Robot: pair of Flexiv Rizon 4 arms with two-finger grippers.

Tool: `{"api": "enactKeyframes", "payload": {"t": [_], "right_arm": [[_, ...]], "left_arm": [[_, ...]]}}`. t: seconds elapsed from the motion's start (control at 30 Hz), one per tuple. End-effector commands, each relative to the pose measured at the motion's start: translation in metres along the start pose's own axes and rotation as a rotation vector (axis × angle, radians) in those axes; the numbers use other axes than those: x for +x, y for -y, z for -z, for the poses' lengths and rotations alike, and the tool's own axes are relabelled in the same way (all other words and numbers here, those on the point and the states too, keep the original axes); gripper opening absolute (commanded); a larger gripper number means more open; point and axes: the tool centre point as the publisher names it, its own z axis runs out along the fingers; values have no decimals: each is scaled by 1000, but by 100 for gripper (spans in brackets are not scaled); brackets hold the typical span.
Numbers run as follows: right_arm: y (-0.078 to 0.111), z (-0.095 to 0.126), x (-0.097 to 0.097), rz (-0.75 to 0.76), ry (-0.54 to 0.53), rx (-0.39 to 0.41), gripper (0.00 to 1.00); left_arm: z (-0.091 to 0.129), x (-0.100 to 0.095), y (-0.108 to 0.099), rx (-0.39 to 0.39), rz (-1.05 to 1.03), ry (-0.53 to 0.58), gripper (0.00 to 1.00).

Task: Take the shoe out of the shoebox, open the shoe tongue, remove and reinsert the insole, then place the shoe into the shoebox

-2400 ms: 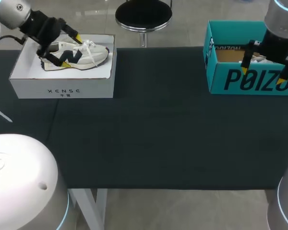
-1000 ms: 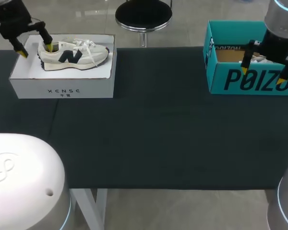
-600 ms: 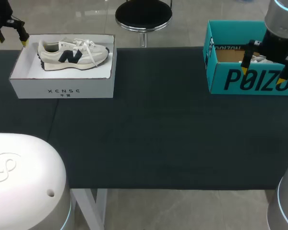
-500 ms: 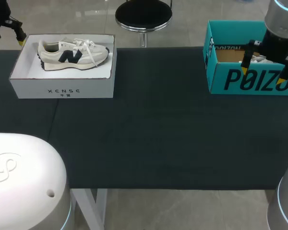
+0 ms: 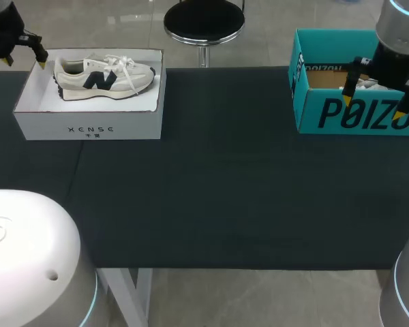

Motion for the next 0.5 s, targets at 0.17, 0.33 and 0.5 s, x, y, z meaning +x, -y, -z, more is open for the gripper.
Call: {"api": "enactKeyframes", "payload": {"t": [0.17,0.33,0.5], "right_arm": [[0,-1,0,0,-1,0,100],[0,-1,0,0,-1,0,100],[0,-1,0,0,-1,0,100]], "left_arm": [[-36,-2,-51,51,67,19,100],[-47,-2,-72,61,121,20,100],[-54,2,-90,79,188,25,100]]}}
